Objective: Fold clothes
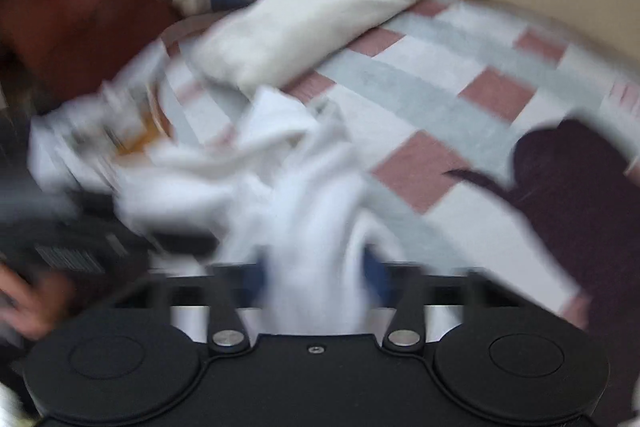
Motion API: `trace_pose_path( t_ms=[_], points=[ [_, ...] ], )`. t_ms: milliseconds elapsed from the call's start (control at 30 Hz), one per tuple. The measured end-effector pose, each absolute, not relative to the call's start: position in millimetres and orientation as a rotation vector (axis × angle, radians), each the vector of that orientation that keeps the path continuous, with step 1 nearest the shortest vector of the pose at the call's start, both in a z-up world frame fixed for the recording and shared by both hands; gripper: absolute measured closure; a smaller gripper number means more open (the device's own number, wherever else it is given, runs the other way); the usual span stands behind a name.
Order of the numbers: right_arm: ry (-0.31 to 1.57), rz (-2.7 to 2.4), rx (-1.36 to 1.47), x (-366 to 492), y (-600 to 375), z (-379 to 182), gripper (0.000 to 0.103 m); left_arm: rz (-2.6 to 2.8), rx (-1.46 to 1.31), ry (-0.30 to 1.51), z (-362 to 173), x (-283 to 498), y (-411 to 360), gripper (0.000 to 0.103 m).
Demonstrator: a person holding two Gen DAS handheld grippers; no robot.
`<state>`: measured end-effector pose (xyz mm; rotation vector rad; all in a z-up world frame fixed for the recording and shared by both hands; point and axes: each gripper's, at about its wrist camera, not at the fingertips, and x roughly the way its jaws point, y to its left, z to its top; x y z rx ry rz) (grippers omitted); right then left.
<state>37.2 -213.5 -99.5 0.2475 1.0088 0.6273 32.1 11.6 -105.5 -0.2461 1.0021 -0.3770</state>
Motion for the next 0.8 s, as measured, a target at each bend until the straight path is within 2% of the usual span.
trace_pose_path(
  t_ms=[67,133,200,300,467,533,567,633,667,733,800],
  points=[
    [0.951,0.672,0.399,33,-233,-90,0.085,-0.359,-0.255,1.026,-112,37,14,0.040],
    [0.854,0.721,0.505,22,-253,-76,0.086,-0.372,-0.264,1.012,-112,38,14,0.047],
    [0.769,0.720,0.581,7,-274,-56,0.086,-0.402,-0.256,0.961,-105,34,12,0.082],
    [0.656,0.609,0.575,-22,-305,-25,0.086,-0.440,-0.269,0.858,-85,24,9,0.091],
    [0.469,0.354,0.438,-75,-344,24,0.086,-0.537,-0.276,0.695,-46,8,-5,0.091],
    [0.414,0.252,0.343,-98,-350,38,0.086,-0.588,-0.305,0.756,-47,13,-15,0.086],
    [0.445,0.213,0.244,-103,-346,38,0.086,-0.613,-0.319,0.787,-48,15,-20,0.079],
    [0.630,0.151,0.015,-104,-327,16,0.086,-0.658,-0.339,0.847,-50,19,-30,0.069],
    [0.720,0.109,-0.014,-104,-324,-1,0.086,-0.651,-0.303,0.875,-56,19,-35,0.063],
    [0.893,-0.009,0.004,-101,-330,-34,0.087,-0.611,-0.222,0.920,-66,18,-42,0.063],
    [0.962,-0.150,0.009,-105,-343,-55,0.087,-0.564,-0.181,0.940,-71,16,-40,0.063]
  ],
)
